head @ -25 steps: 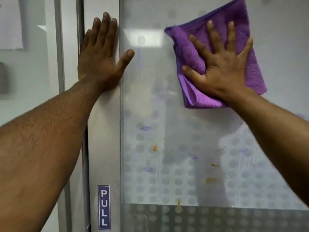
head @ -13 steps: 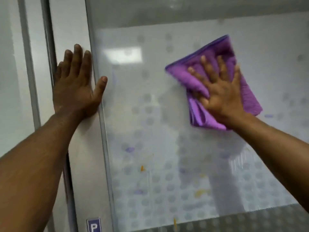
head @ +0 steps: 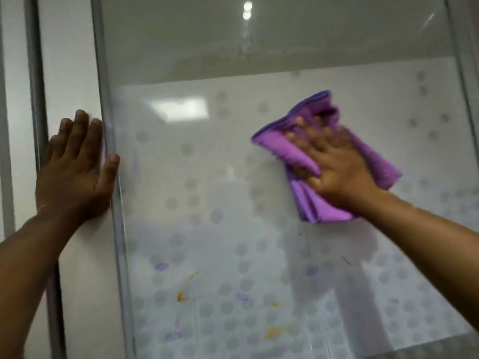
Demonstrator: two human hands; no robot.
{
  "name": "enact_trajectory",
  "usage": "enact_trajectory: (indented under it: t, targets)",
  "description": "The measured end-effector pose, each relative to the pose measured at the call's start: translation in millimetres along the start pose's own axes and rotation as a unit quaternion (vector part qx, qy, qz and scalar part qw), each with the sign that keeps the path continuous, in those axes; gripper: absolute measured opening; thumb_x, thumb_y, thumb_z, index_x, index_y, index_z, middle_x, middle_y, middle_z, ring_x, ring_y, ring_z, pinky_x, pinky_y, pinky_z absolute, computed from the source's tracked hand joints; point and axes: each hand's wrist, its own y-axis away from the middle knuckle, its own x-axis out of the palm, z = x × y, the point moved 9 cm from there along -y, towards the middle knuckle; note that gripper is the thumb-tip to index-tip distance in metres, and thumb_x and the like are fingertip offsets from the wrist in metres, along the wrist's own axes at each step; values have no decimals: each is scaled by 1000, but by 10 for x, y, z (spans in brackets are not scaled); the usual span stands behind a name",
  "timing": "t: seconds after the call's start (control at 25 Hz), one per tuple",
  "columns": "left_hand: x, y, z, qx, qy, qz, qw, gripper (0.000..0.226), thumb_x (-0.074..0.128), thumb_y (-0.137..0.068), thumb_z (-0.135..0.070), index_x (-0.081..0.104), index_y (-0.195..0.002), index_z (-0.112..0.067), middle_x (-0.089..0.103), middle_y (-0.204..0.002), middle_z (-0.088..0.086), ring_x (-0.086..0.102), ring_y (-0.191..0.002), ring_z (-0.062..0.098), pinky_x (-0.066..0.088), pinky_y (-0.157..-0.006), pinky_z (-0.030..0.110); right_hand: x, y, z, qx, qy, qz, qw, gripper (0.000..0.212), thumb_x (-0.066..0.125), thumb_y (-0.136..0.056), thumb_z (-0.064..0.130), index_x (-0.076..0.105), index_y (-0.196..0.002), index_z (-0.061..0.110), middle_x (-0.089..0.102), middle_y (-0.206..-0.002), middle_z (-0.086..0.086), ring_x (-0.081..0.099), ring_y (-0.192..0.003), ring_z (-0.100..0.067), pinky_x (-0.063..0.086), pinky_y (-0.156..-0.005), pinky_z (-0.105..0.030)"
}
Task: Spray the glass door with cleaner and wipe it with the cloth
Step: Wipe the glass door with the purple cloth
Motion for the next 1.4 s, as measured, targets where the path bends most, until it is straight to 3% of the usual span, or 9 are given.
enact_trajectory:
  t: [0.24,0.32,0.44,0.6,0.76,0.84,1.04,1.28,1.4]
  targets:
    - [10,-2,-220,-82,-20,26,996,80,14,-97,-63,2,-159,-14,-5,-168,7,-4,-154,23,2,-125,41,52,329,-1249,355,-83,16,931,84,26,-86,69,9,-156,26,8,-165,-2,7,-151,-33,9,-118,-60]
    - [79,-57,-688,-102,11,16,995,85,13,-95,-65,1,-159,-9,-4,-167,9,0,-154,25,5,-125,42,-9,168,-976,307,-53,5,950,84,29,-87,69,14,-156,24,12,-165,-6,11,-151,-35,10,-117,-59]
    - [262,-108,-1767,-5,38,14,999,83,16,-95,-63,2,-159,-12,-4,-168,4,1,-154,20,3,-124,35,-25,262,-469,106,-31,27,994,75,38,-91,56,22,-155,20,17,-164,-8,14,-151,-29,14,-120,-53]
    - [458,-82,-2670,60,46,33,997,75,10,-98,-60,-2,-159,-17,-11,-167,-2,-9,-153,12,-4,-123,31,-29,933,-855,-39,-22,54,998,65,39,-96,48,30,-153,18,25,-161,-8,20,-150,-26,21,-119,-51]
    - [510,-106,-2882,63,6,34,997,74,8,-98,-56,0,-159,-16,-10,-167,-1,-10,-153,12,-6,-123,31,-22,1013,-2207,189,-36,23,981,77,22,-95,67,20,-155,18,24,-161,-10,22,-148,-33,30,-112,-58]
    - [521,-104,-2873,56,-1,40,998,73,10,-99,-56,1,-159,-15,-9,-167,-1,-9,-153,12,-8,-122,30,12,973,-2181,287,-36,25,957,81,26,-91,68,16,-156,20,19,-163,-7,19,-149,-35,26,-115,-57]
    - [506,-105,-2876,59,-4,44,997,77,8,-97,-61,-3,-159,-16,-10,-167,-1,-12,-153,11,-6,-124,32,35,1820,-971,19,-52,77,996,74,45,-90,53,28,-153,18,22,-162,-9,18,-150,-29,19,-118,-58]
    - [511,-110,-2887,61,-9,27,998,80,8,-96,-64,-4,-159,-15,-11,-167,-2,-11,-153,11,-3,-125,34,-2,1923,-2484,385,-43,30,922,90,28,-83,77,4,-155,28,16,-164,-6,17,-149,-35,23,-112,-66]
    - [537,-83,-2878,67,-2,9,998,81,13,-96,-64,-1,-159,-14,-8,-167,-1,-8,-153,13,0,-125,36,23,1611,-1865,291,-24,24,956,85,34,-87,72,12,-155,27,20,-163,-8,19,-148,-39,24,-113,-62]
